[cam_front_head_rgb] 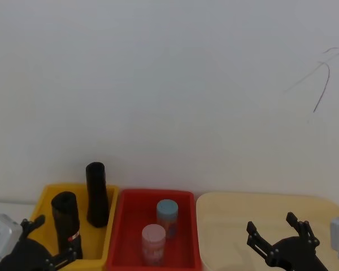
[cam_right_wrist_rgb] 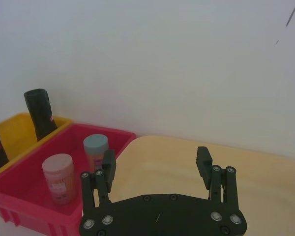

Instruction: Pick up the garbage bag with the one hand and transfer it to the other hand.

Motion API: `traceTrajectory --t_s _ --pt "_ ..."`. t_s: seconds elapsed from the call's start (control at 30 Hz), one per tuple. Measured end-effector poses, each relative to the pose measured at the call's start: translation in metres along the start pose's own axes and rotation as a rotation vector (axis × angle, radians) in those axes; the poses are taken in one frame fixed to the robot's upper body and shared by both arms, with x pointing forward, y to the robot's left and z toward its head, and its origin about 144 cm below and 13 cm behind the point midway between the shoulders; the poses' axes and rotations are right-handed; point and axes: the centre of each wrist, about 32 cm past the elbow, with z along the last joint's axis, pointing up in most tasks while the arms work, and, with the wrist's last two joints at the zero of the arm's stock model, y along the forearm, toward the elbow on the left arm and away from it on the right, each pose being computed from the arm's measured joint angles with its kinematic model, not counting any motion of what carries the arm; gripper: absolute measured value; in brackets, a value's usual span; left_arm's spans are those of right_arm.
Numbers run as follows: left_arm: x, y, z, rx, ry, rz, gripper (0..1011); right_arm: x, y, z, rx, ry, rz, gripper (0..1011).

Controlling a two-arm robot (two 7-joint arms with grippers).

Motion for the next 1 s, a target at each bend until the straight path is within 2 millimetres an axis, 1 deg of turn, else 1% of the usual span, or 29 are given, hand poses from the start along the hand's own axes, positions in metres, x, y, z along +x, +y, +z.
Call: traceTrajectory --t_s 0.2,0.47,1.0 --pt "0.01 0.0 -0.003 0.026 0.008 0.005 1000 0.0 0.0 0.0 0.0 0.0 0.0 1000" --pt "0.021 -0.008 -0.006 0.064 0.022 0.023 1000 0.0 0.0 0.0 0.0 0.0 0.0 1000" --pt "0.029 -0.037 -0.015 0.127 0.048 0.037 1000 0.0 0.0 0.0 0.0 0.0 0.0 1000"
